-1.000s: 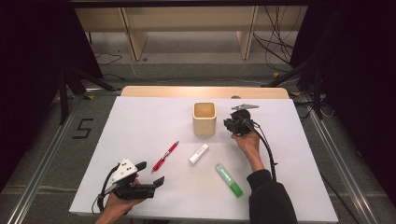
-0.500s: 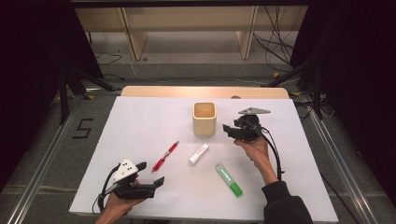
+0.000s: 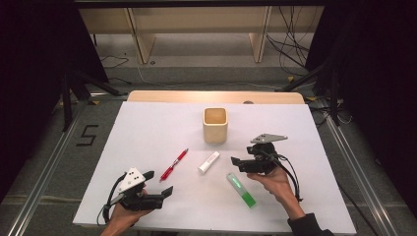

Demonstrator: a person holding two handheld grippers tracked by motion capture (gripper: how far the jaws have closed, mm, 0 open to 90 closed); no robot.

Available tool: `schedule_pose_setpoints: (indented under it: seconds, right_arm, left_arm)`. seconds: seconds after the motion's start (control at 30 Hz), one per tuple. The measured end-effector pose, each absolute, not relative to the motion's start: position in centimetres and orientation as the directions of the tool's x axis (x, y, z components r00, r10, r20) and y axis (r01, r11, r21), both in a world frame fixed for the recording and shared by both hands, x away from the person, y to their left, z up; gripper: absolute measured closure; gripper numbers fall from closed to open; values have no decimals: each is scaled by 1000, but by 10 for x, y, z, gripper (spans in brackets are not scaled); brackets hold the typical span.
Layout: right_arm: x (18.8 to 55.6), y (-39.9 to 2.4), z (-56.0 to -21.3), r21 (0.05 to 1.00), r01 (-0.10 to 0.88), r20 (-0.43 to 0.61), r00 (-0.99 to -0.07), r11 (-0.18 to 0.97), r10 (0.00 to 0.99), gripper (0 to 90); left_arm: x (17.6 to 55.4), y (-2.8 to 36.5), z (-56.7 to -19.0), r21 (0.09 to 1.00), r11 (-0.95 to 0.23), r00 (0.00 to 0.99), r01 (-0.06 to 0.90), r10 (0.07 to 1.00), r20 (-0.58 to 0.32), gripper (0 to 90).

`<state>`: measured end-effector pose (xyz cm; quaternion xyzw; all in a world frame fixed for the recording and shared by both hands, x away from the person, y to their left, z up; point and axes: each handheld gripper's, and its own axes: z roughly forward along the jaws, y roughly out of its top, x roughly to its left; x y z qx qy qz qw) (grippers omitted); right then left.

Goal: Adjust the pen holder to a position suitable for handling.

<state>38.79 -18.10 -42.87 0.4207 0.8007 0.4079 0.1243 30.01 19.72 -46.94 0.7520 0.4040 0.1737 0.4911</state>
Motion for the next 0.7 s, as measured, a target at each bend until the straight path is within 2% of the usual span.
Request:
schedule_pose_setpoints:
  seconds: [0.7]
  right_arm:
    - [365,-160,-436,686,570,66,-668,453,741,193]
  left_arm:
    - [302,197,-470,875,-188,608,446,781,-142,103]
